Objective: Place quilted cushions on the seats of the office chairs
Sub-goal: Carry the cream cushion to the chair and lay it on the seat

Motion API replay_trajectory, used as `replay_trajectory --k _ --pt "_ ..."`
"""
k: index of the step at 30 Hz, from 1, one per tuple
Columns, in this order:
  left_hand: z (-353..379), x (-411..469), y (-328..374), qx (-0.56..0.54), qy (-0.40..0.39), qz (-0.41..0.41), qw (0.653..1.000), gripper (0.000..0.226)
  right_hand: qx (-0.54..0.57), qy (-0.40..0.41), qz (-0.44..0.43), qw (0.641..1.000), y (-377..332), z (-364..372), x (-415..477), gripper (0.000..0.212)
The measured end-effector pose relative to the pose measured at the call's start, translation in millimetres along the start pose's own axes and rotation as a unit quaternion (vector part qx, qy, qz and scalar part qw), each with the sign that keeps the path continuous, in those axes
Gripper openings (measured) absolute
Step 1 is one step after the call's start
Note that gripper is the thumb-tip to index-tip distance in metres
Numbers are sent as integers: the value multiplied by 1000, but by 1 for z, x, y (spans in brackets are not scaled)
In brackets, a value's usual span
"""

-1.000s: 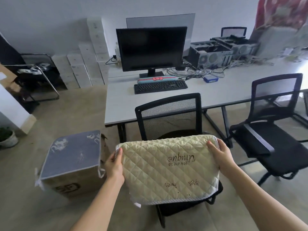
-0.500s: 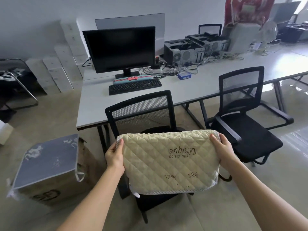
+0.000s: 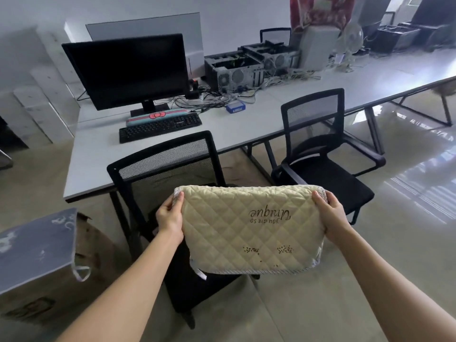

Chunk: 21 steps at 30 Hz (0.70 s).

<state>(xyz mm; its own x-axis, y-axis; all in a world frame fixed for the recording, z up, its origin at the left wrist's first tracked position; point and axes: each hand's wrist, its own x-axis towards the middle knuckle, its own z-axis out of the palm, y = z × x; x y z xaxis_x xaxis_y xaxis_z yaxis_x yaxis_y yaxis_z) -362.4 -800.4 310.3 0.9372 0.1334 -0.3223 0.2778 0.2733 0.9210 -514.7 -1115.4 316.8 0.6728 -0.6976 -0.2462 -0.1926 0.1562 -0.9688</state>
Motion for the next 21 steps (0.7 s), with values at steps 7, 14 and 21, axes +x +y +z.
replay_trajectory --k 7,14,21 --pt "59 -3 -14 -10 -32 2 999 21 24 37 -11 999 -7 -42 18 12" --pt "126 1 -27 -12 -64 -11 998 3 27 64 -13 997 -23 -84 56 4" --pt "197 20 -42 3 -81 -37 996 5 28 73 -1 997 -41 -117 111 18"
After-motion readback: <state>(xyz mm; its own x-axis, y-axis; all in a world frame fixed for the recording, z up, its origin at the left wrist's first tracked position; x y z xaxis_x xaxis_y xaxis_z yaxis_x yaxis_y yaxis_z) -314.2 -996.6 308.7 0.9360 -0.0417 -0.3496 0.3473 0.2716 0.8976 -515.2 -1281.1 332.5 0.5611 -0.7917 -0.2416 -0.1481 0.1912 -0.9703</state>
